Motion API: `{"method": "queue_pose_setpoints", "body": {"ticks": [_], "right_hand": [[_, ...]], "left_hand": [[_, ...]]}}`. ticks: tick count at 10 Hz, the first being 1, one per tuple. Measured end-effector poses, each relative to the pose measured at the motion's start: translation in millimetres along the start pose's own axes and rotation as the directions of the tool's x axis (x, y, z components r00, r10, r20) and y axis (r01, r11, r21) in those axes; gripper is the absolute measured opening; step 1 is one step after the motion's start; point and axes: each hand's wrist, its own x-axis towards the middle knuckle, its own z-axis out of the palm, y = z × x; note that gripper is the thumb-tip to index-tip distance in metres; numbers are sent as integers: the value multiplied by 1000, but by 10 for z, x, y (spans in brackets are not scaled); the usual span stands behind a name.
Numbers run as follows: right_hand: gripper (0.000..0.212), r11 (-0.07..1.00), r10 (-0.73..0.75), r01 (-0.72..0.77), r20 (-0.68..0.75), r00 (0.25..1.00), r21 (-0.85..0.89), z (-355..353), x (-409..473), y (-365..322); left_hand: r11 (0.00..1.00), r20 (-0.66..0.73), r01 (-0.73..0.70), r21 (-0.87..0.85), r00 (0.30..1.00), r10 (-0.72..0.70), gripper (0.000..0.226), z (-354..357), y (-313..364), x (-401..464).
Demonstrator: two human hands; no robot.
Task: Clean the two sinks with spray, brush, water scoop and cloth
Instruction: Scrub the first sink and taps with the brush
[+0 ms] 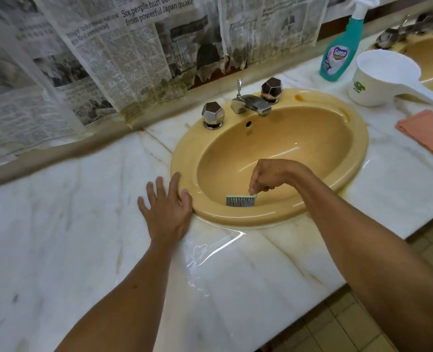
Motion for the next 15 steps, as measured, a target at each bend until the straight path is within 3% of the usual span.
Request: {"method": "queue_pose_setpoints", "body": {"ticks": [2,3,4,5,6,7,9,10,11,12,13,14,15], "right_hand": [[7,917,-33,91,-153,988,389,510,173,-169],[10,954,-35,29,16,999,299,214,128,92],[5,979,-21,8,64,998,205,105,115,35],[10,968,-34,30,15,999,250,266,198,-97],[16,987,-28,-2,186,982,159,14,90,51],[9,1000,18,-16,220,975,-12,-350,-55,240],[19,994,-66,62,46,997,92,123,57,51],[20,999,-34,33,66,997,13,-4,61,99],[16,971,80,-63,65,995,-230,-356,-24,241],[17,946,98,-72,66,993,-316,-412,-44,169],[26,972,39,-14,106,994,-233,-194,32,33],[22,980,27,-3,118,993,-199,-240,-9,78],[19,952,98,-70,80,992,-298,-477,-126,247]], "left_hand": [[1000,2,16,2,1000,-16,64,-15,1,-5],[1000,0,4,11,1000,-4,63,-13,6,1],[1000,4,15,8,1000,-15,61,-18,14,-9],[1000,17,16,-1,1000,-16,62,-23,12,-9],[1000,1,8,-14,1000,-8,62,-40,16,-9],[1000,11,4,-12,1000,-4,63,-33,12,-10],[1000,5,-3,-11,1000,3,59,-20,6,-3],[1000,-17,20,-7,1000,-20,61,-13,-8,6],[1000,-14,22,-12,1000,-23,61,12,-5,11],[1000,-28,16,-14,999,-16,59,21,-1,15],[1000,-23,11,-12,1000,-12,59,26,-12,20],[1000,-22,9,-9,1000,-9,60,22,-21,14],[1000,-18,3,-9,1000,-3,60,27,-23,13]]}}
